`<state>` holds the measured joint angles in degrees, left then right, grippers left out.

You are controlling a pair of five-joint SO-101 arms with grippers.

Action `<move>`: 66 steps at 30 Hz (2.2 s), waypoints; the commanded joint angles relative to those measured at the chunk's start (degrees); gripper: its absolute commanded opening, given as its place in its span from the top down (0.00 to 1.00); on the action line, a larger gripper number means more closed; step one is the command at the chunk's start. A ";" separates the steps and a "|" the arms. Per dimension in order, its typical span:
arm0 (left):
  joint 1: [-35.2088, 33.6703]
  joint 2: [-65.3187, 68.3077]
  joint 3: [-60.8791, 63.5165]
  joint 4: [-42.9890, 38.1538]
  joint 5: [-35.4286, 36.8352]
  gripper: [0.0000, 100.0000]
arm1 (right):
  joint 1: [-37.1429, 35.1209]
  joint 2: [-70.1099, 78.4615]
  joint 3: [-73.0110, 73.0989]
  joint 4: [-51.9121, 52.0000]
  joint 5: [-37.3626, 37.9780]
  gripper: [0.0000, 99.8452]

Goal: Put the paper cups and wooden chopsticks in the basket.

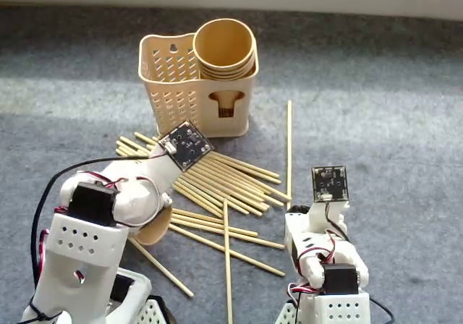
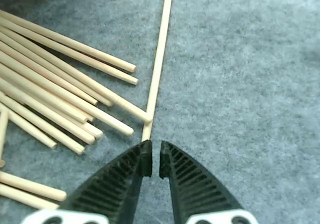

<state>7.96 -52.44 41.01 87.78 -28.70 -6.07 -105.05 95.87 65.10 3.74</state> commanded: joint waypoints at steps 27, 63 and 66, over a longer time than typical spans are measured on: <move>-1.01 -0.22 -28.26 -3.34 24.53 1.00 | 0.75 -0.31 5.93 -1.36 -0.18 0.96; 2.24 0.40 -25.54 -41.05 40.97 1.00 | 0.75 -0.31 5.93 -1.45 -0.44 0.96; 4.26 0.40 -22.02 -47.56 40.97 1.00 | 0.75 -0.31 5.93 -1.45 -0.44 0.96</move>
<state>9.45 -52.44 17.54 46.20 11.74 -5.89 -105.05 95.87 65.10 3.74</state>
